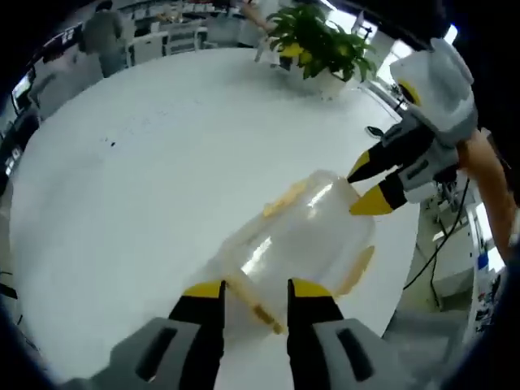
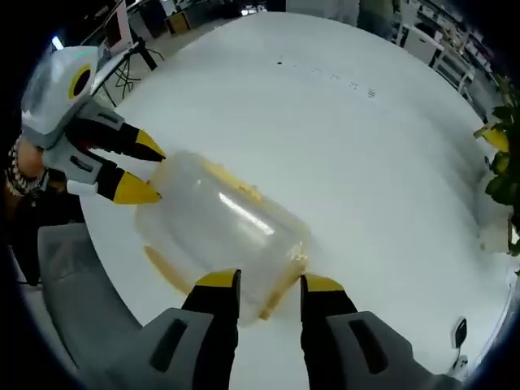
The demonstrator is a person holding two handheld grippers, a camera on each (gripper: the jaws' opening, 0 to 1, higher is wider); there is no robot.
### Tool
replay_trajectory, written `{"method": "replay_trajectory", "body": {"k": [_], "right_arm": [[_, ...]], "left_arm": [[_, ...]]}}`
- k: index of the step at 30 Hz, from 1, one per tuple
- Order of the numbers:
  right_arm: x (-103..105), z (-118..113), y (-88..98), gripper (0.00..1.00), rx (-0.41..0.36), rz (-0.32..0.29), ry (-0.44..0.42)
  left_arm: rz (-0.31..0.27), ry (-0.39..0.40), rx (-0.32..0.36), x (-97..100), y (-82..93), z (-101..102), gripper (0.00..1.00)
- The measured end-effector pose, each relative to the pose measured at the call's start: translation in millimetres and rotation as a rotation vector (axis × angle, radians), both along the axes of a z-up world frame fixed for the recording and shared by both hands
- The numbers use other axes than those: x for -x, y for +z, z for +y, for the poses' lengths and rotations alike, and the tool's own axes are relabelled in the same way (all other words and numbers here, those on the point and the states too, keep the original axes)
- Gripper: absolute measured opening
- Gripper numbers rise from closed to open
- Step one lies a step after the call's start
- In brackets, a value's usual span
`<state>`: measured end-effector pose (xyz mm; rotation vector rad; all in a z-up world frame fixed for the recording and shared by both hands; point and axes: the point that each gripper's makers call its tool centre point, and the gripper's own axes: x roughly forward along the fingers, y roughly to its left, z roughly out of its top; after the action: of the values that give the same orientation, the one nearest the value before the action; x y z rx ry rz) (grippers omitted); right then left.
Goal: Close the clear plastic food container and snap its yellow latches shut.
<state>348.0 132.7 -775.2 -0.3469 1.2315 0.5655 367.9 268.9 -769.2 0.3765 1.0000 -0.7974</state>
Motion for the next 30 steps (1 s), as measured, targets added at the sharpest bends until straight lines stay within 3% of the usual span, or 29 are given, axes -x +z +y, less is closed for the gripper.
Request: {"method": "replay_trajectory", "body": {"k": [1,2,3,4,6,7,14,16,18,22,26,30], "right_arm": [[0.5,0.8,0.3,0.27,-0.004,-0.002,-0.021],[-1.0,0.5,0.4,0.27,0.02,-0.023,0.071],[0.3,2.5,1.3,0.26,0.016,-0.023,0.015],[-0.2,2.3,1.1,0.26,0.034,-0.032,0.038],[2.5,8.3,1.4,0.23,0.046,-0.039,0.134],[0.6,6.6,2.1,0.23,0.065,-0.052,0.098],[1.7,9.9,2.5,0.18,0.111,-0.051,0.157],[1.4,9.3,2.8,0.18,0.108,-0.048,0.159],[0.3,7.4,3.2,0.18,0.08,-0.032,0.156],[0.8,8.2,5.6,0.19,0.02,-0.013,0.129],[-0.6,20.1,8.9,0.03,-0.079,-0.031,0.129],[-6.9,32.6,15.7,0.0,-0.116,-0.105,0.165]], "left_arm": [[-0.031,-0.028,-0.026,1.4,1.4,-0.9,0.23],[-0.059,-0.051,-0.04,0.6,2.7,-2.0,0.2],[-0.098,-0.101,-0.059,-0.4,4.2,-4.6,0.15],[-0.056,-0.114,-0.034,9.1,2.1,-10.9,0.13],[-0.083,-0.09,-0.059,4.8,2.9,-6.1,0.13],[-0.081,-0.087,-0.057,4.0,2.8,-5.0,0.13],[-0.12,-0.114,-0.061,5.8,4.0,-7.4,0.1],[-0.086,-0.205,-0.054,17.3,2.6,-12.8,0.03],[-0.077,-0.17,-0.048,17.0,3.4,-12.7,0.07],[-0.069,-0.172,0.088,20.2,15.5,-29.7,0.09],[-0.091,-0.174,0.166,20.7,25.0,-39.4,0.08],[-0.132,-0.189,0.238,23.4,30.1,-50.7,0.0]]}}
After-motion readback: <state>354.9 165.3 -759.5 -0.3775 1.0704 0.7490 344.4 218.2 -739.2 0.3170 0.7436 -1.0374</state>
